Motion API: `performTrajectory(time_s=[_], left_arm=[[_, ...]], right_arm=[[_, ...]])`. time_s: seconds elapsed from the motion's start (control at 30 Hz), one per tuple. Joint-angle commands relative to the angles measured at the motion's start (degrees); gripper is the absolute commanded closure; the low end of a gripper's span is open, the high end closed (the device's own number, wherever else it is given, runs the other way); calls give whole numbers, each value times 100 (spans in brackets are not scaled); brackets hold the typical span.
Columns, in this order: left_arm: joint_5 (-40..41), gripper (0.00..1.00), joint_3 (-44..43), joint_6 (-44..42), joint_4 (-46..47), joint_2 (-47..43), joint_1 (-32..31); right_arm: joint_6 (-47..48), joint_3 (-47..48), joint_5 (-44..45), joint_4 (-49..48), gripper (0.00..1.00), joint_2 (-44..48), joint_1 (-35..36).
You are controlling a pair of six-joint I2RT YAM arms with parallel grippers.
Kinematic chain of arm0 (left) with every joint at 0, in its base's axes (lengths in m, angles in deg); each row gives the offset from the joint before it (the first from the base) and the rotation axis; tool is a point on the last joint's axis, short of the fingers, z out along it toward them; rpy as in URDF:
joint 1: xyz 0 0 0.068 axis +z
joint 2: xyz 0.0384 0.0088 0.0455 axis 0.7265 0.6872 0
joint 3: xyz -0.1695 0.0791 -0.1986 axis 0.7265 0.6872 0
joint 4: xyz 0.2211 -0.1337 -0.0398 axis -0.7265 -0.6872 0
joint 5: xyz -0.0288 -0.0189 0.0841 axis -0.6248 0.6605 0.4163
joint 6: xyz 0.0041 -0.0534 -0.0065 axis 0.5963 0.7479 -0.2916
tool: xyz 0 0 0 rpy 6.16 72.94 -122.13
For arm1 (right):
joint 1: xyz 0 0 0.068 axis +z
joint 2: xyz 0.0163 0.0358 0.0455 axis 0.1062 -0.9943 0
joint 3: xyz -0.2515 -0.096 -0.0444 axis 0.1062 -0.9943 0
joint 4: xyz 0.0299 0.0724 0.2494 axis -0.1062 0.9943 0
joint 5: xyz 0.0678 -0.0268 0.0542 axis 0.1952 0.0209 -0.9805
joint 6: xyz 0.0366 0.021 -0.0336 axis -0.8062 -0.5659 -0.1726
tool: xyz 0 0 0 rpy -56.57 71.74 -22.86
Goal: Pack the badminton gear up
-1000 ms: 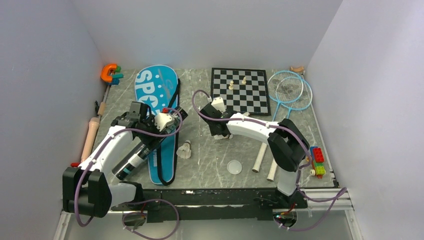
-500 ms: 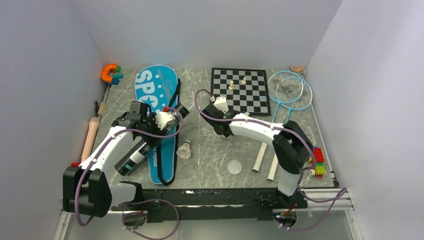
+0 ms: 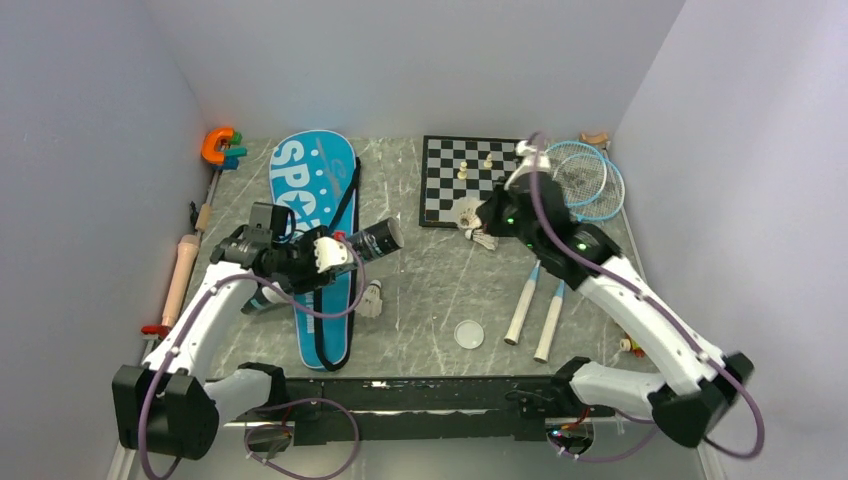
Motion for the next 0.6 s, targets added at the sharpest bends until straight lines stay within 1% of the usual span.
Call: performTrajectory(time_s=[0.0,0.1,0.2,0.3,0.47,0.57], left_arm=[[-835,71,-119,-828,-118,-497,-2],[-1192,79,88,-876,184,-781,-1],[-1455,86,99,-582,530,-844,-10],[-1583,90,-94,-341,509,-678,-18],[-1715,94,-104,-510,294,-670,-28],[-1638,98,-20,-474,343,-727,-37]], right_arm=[[-90,-390,-2110,-888,100,560,-474],[-300,-633,-2926,-1374,100,728,-492],[-525,-903,-3493,-1943,100,805,-492],[-805,-1172,-3836,-2545,100,876,-508],[-1174,-1348,-4214,-3397,100,828,-530],[-1138,-1252,-4243,-3356,100,765,-528]])
